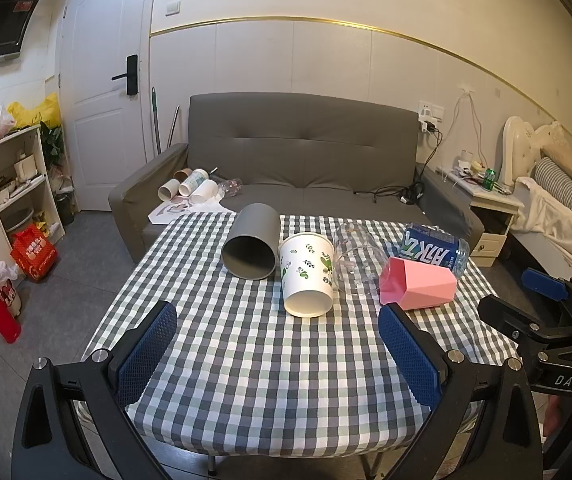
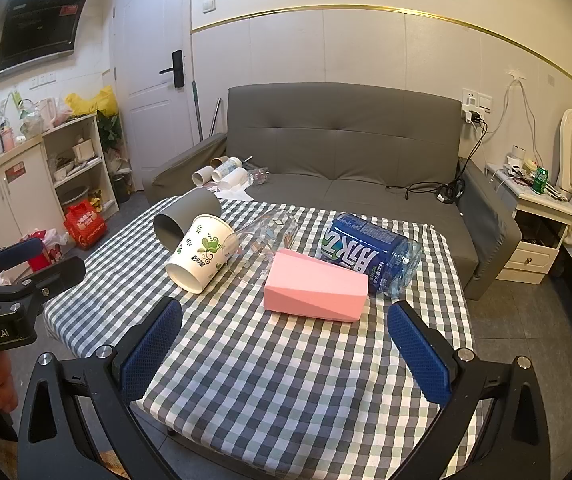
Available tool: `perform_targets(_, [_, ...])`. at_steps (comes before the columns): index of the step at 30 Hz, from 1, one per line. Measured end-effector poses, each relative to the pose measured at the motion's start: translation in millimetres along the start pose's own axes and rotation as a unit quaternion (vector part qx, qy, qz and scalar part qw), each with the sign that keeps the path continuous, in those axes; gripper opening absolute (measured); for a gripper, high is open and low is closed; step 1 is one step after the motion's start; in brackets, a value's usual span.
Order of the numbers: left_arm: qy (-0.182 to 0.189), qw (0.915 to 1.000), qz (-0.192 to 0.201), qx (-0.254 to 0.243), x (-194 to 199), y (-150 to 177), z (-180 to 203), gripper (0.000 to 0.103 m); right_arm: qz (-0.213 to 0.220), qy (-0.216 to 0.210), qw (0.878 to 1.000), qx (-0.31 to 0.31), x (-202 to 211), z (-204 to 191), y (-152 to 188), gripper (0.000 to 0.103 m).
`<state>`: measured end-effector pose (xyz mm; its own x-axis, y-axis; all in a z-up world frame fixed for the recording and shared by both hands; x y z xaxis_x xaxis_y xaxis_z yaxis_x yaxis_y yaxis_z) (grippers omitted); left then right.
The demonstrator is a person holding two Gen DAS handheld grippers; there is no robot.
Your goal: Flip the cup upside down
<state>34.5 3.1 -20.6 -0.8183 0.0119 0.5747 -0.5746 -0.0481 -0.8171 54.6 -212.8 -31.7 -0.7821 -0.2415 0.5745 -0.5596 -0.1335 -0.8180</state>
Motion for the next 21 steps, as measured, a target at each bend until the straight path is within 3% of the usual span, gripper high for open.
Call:
perform_targets(12, [-0.013, 0.9994, -0.031, 0.003, -16, -2, -4, 0.103, -0.016, -0.005, 1.000, 0.012, -13, -2, -2, 0.103])
perform_targets(21, [-0.037, 0.9966, -0.064, 0.037, -73, -36, -39, 0.103, -0.019, -0.002, 1.000, 0.005, -49, 9, -32, 0.103])
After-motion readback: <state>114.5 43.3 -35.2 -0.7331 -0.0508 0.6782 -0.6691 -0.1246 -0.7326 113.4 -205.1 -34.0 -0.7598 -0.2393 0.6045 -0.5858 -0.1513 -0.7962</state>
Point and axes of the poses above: each gripper's, at about its wrist camera, not at the fingertips, and x roughly against the way its jaws point, z to its right, y to its underside, the point moved 4 cm from there along -x, roughly the way its jaws point, and after that the axes turned 3 degrees about -z, right-handed, at the moved point
